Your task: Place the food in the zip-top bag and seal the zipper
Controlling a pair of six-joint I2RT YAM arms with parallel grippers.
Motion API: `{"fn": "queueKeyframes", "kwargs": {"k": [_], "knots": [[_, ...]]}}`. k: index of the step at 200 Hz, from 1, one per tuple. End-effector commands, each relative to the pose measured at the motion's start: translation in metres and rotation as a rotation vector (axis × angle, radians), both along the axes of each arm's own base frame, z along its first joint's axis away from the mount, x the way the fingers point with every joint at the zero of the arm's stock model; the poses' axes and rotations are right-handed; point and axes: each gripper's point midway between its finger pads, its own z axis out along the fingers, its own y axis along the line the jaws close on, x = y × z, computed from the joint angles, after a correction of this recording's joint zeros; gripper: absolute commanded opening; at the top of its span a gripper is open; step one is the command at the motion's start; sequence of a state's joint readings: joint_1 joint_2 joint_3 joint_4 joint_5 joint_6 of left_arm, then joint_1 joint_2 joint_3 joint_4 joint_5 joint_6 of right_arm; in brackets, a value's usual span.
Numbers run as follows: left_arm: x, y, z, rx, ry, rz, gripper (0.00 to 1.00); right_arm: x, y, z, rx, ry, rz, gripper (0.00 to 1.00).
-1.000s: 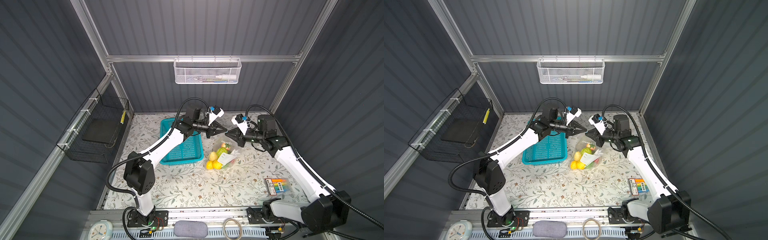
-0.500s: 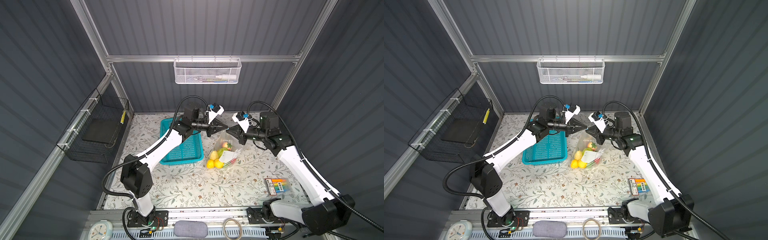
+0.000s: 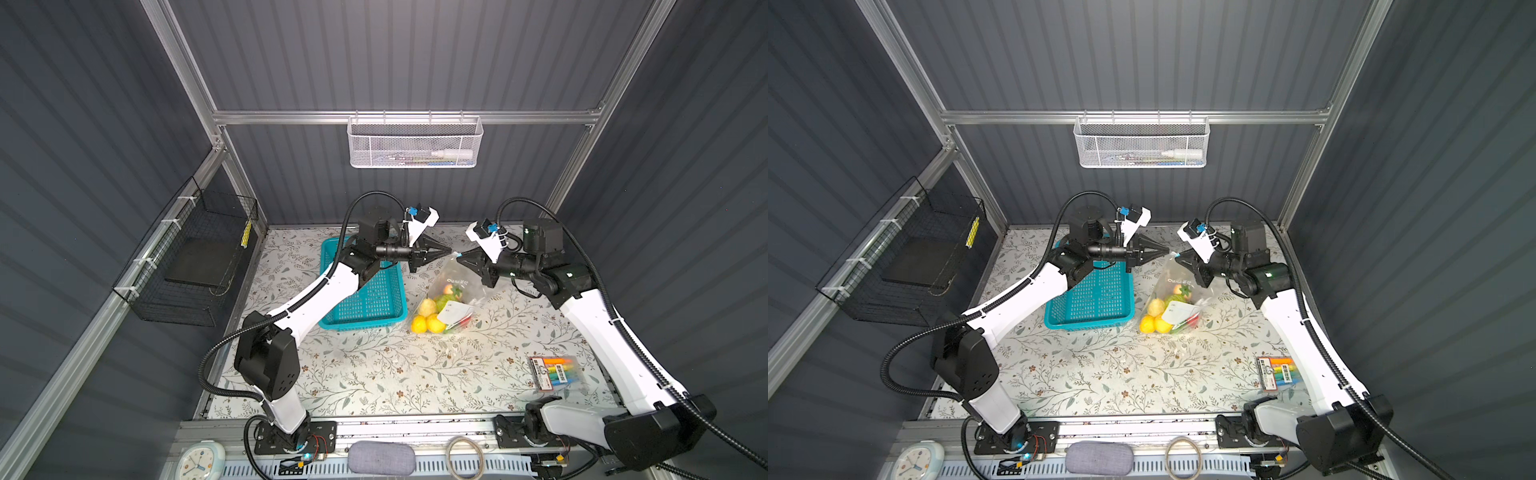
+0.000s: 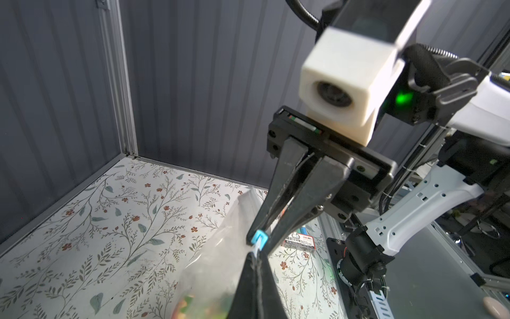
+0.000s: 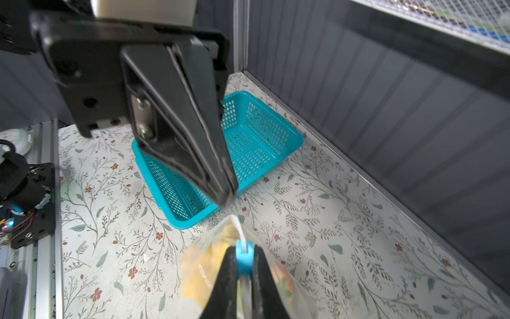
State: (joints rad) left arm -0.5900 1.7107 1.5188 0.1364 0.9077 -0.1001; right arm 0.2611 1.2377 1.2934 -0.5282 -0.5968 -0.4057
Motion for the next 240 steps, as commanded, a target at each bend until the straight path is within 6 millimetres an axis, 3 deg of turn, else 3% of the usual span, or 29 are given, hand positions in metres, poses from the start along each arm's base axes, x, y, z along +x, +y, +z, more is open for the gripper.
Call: {"fn": "queueKeyframes", "kwargs": {"k": [1,38,67,100,127,178,240], "knots": [[0.001,0.010,0.018,-0.044,-0.024,-0.001,0.00,0.001,-0.012,-0.015,-0.059,0.023,-0.051,0.00],[0.002,0.014,0.018,-0.035,-0.028,0.009,0.00,0.003,-0.012,-0.023,-0.069,0.046,-0.053,0.00],[0.000,0.009,0.009,-0.018,0.021,-0.031,0.00,-0.002,-0.004,-0.011,-0.008,0.016,-0.013,0.00],[-0.007,-0.005,0.000,-0.016,0.057,-0.076,0.33,-0.003,0.002,-0.003,0.035,-0.004,0.014,0.00],[-0.012,-0.015,-0.008,-0.009,0.075,-0.101,0.42,-0.002,0.003,-0.005,0.040,0.006,0.013,0.00],[-0.018,-0.030,-0.017,0.000,0.106,-0.149,0.43,-0.002,0.003,-0.008,0.043,0.012,0.012,0.00],[-0.016,-0.038,-0.016,-0.007,0.112,-0.159,0.28,-0.003,0.003,-0.013,0.038,0.024,0.014,0.00]]}}
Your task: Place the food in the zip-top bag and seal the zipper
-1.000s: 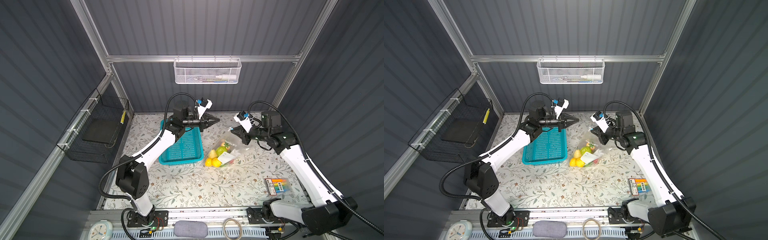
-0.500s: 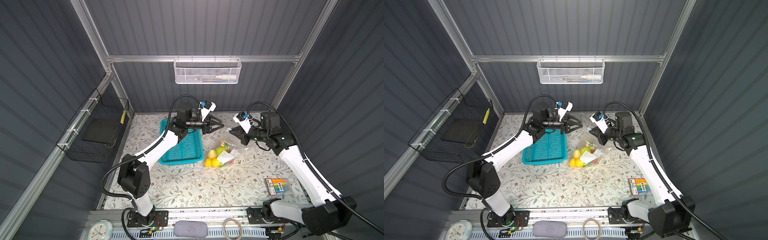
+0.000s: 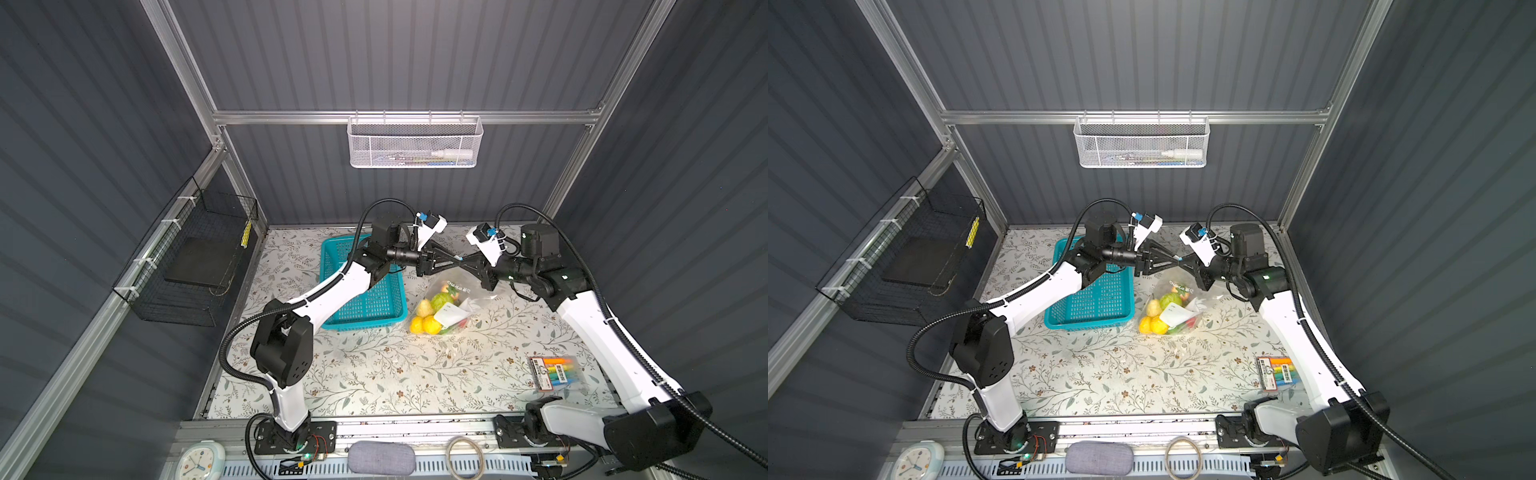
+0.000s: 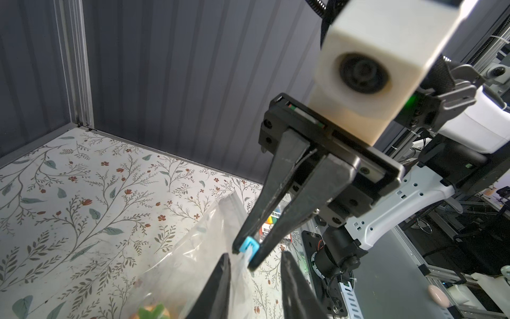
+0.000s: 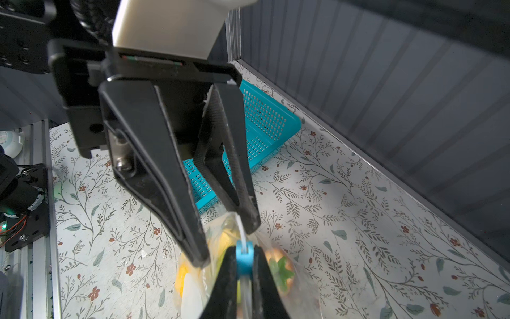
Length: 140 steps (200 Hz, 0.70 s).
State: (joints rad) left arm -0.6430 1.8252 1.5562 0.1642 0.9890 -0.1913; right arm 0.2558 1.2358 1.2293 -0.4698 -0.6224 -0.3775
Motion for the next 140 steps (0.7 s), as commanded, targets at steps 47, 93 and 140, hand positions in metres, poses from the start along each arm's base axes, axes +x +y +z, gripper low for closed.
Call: {"fn": "queueKeyframes", "kwargs": {"k": [47,93,140], "knots": [[-0.006,-0.007,0.017,-0.028,-0.029,-0.035,0.19,-0.004,0.001,0.001,0.012,-0.002,0.009,0.00],[-0.008,-0.009,0.009,0.009,-0.032,-0.035,0.19,-0.003,0.001,0.000,0.017,0.003,0.008,0.00],[-0.007,-0.009,0.005,0.042,-0.047,-0.018,0.16,-0.003,0.002,0.003,0.024,-0.003,0.007,0.00]]}}
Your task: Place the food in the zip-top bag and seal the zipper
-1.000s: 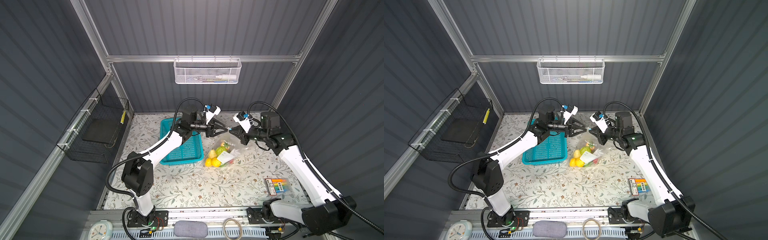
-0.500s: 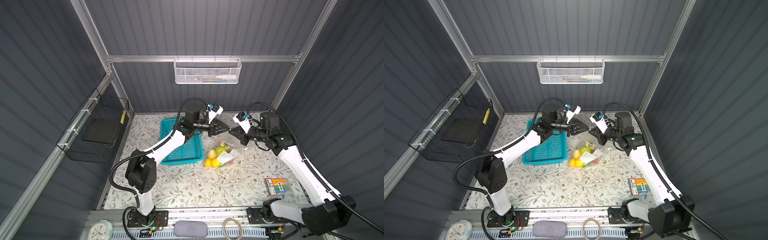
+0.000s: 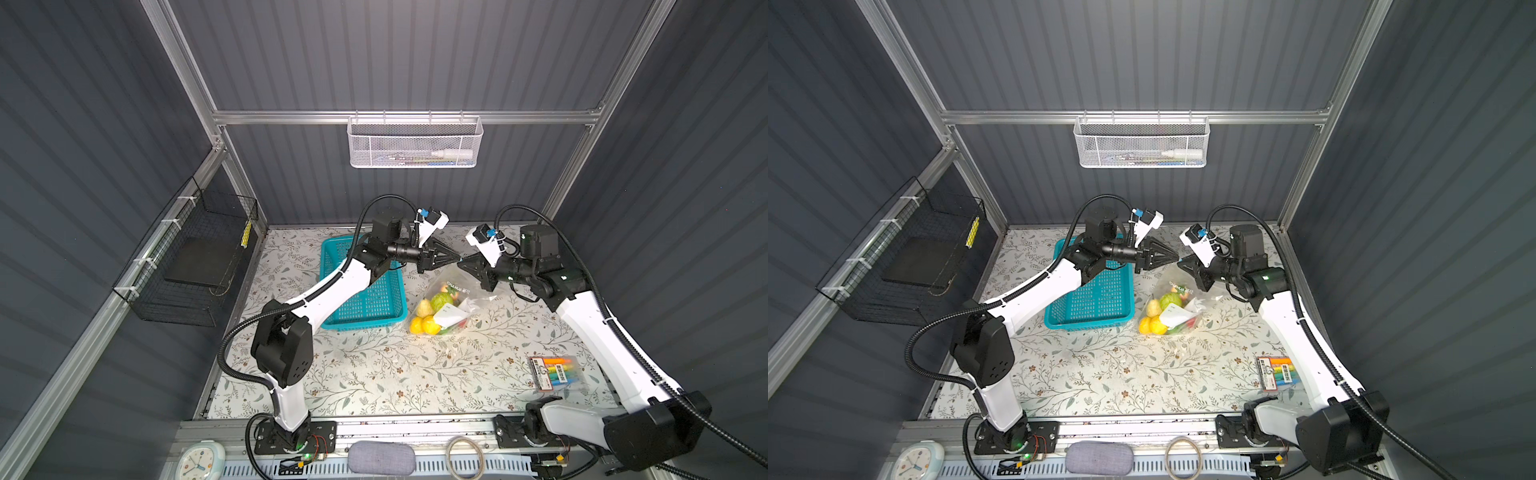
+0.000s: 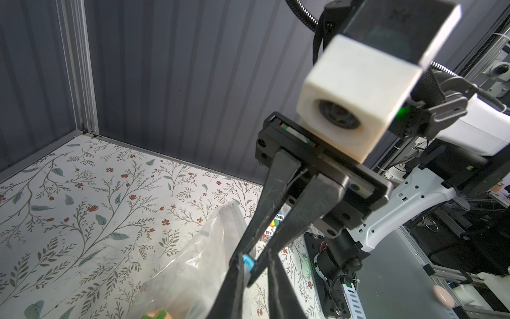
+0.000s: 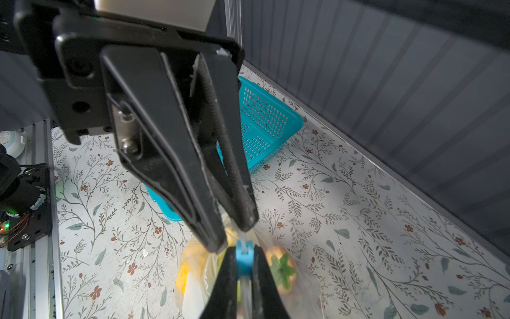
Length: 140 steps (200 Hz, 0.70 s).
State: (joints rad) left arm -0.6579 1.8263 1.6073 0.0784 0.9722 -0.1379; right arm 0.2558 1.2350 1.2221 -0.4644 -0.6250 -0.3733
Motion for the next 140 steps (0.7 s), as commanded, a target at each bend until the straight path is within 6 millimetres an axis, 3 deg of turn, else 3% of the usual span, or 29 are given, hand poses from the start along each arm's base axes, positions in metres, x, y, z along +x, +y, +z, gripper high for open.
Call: {"fn": "queueKeyframes", "kwargs": {"k": [1,35,88,121,140], "knots": [[-0.0027,-0.0043,-0.0009,0.023,-0.023,-0.013,0.16,-0.0026,0.0015,0.0042,0.020,-0.006,0.007,0.00],[-0.0039,-0.0050,-0.0012,0.037,-0.030,-0.021,0.00,-0.0026,0.0014,0.0056,0.022,-0.010,0.007,0.00],[-0.0082,-0.0063,-0.0008,0.045,-0.028,-0.041,0.00,-0.0027,0.0018,0.0058,0.024,-0.008,0.008,0.00],[-0.0108,-0.0047,0.0017,0.045,-0.034,-0.047,0.00,-0.0022,0.0004,0.0061,0.012,-0.019,0.005,0.20],[-0.0121,-0.0047,0.0012,0.046,-0.033,-0.051,0.00,-0.0019,0.0010,0.0085,0.014,-0.026,0.009,0.24]]}}
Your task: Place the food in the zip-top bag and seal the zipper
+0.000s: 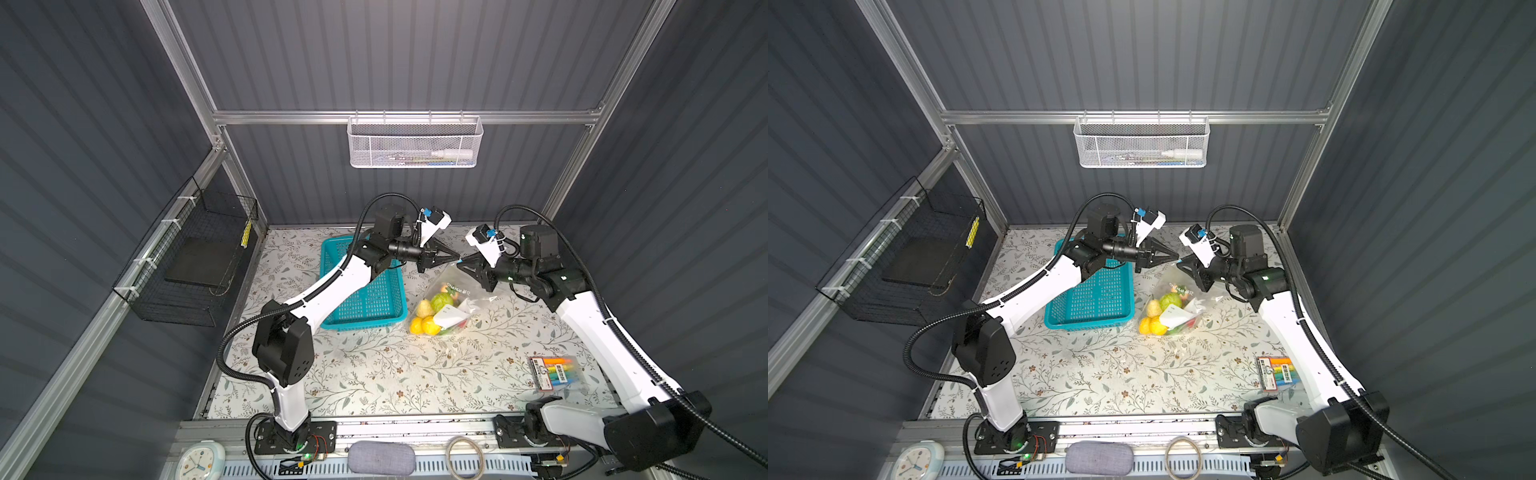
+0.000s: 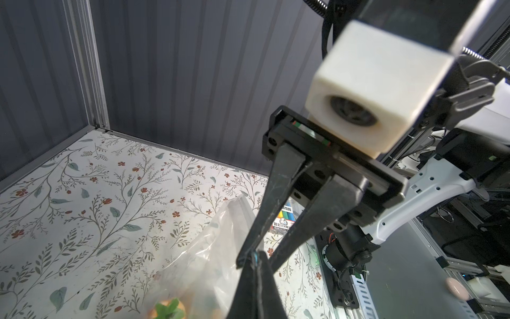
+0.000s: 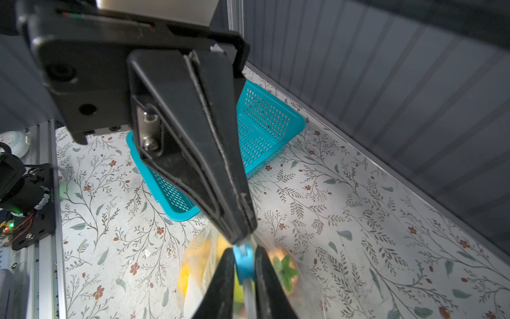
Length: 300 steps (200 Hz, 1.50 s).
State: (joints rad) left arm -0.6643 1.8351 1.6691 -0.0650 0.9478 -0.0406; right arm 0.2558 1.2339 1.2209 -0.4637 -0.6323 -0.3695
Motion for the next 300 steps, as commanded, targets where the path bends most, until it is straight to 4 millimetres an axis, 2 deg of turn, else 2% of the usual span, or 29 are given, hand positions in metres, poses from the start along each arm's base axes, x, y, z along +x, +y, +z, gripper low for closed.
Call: {"fn": "queueKeyframes", "kwargs": {"k": [1,15,53,99,113,118,128,140,153,183,212,265,300], "knots": [[-0.012,-0.004,0.004,-0.004,-0.004,-0.055,0.00,-0.001,0.000,0.008,0.008,-0.030,0.005,0.24],[-0.012,-0.004,0.004,-0.004,-0.004,-0.056,0.00,0.000,0.002,0.008,0.014,-0.027,0.014,0.24],[-0.013,-0.002,0.006,-0.004,-0.016,-0.048,0.00,0.000,0.003,0.005,0.017,-0.014,0.022,0.09],[-0.012,-0.001,0.007,-0.006,-0.024,-0.039,0.00,-0.004,0.002,0.005,0.017,-0.017,0.022,0.02],[-0.012,-0.001,0.007,-0.008,-0.021,-0.036,0.29,-0.004,0.002,0.004,0.018,-0.019,0.024,0.02],[-0.011,-0.001,0.006,-0.008,-0.017,-0.034,0.35,-0.005,0.002,0.006,0.019,-0.023,0.025,0.02],[-0.012,0.000,0.006,-0.012,-0.014,-0.039,0.42,-0.005,0.002,0.006,0.016,-0.026,0.024,0.02],[-0.013,0.002,0.006,-0.013,-0.007,-0.040,0.44,-0.005,0.002,0.005,0.014,-0.026,0.024,0.02],[-0.012,0.002,0.004,-0.008,0.000,-0.038,0.40,-0.005,0.002,0.005,0.013,-0.027,0.024,0.02],[-0.011,0.001,-0.001,0.003,0.018,-0.043,0.21,-0.006,0.002,0.007,0.021,-0.032,0.029,0.02],[-0.011,0.000,0.003,-0.004,0.009,-0.047,0.00,-0.007,0.003,0.006,0.022,-0.029,0.032,0.01],[-0.007,0.000,0.001,0.007,0.000,-0.027,0.00,-0.008,0.000,0.007,0.015,-0.035,0.022,0.05],[0.011,0.010,0.006,0.013,-0.043,0.079,0.00,-0.009,-0.006,-0.011,-0.036,0.016,-0.010,0.07]]}}
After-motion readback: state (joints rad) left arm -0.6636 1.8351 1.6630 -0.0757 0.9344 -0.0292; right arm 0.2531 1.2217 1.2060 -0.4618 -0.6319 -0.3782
